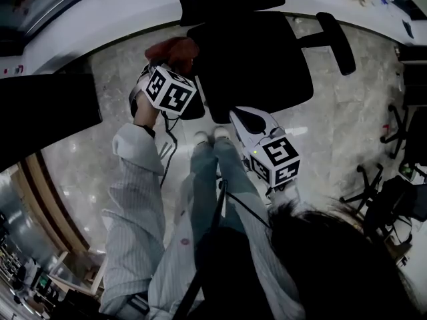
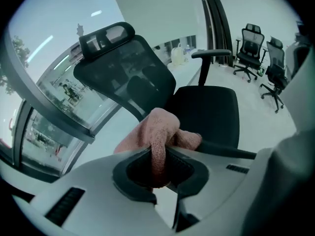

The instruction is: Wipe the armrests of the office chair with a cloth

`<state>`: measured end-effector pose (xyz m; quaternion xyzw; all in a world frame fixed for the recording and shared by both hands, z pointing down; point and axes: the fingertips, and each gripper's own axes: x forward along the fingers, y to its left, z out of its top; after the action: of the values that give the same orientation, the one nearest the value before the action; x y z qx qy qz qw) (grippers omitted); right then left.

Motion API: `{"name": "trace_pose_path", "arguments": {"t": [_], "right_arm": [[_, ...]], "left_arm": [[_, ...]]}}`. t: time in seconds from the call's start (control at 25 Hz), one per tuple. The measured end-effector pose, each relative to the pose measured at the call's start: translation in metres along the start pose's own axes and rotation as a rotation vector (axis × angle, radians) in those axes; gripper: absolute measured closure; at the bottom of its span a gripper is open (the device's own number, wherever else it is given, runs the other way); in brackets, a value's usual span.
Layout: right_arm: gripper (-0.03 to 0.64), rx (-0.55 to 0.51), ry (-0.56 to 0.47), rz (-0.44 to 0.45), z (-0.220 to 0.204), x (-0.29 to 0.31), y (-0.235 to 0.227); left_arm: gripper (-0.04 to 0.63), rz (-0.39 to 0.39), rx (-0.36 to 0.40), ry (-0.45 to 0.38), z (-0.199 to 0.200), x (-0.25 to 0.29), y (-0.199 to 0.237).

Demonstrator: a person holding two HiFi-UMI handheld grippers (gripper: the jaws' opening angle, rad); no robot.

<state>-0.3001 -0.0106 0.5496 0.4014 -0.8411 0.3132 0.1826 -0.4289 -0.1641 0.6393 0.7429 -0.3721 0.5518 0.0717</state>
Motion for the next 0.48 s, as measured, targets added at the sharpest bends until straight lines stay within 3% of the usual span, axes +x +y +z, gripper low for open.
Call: {"name": "trace_pose_path", "arguments": {"t": [0.2,0.36,0.48], "right_arm": [[0.615,-0.023,-0.033,0.006,0.017,-0.009,0.004],[0.615,-0.052,-0.054,0.01,0.03,-0.022,0.02],[0.615,-0.074,-0.059,0.012,0.032,-0.029,0.036]], "left_arm": [[0.548,-0.111,0.07,0.011,-0.023,-0.044,-0.066],[0.548,-0.119,0.113,0.006,-0.049,-0.08,-0.112],[0.548,-0.095,0.086,-0.017,-0.06,-0.091,-0.122]]}}
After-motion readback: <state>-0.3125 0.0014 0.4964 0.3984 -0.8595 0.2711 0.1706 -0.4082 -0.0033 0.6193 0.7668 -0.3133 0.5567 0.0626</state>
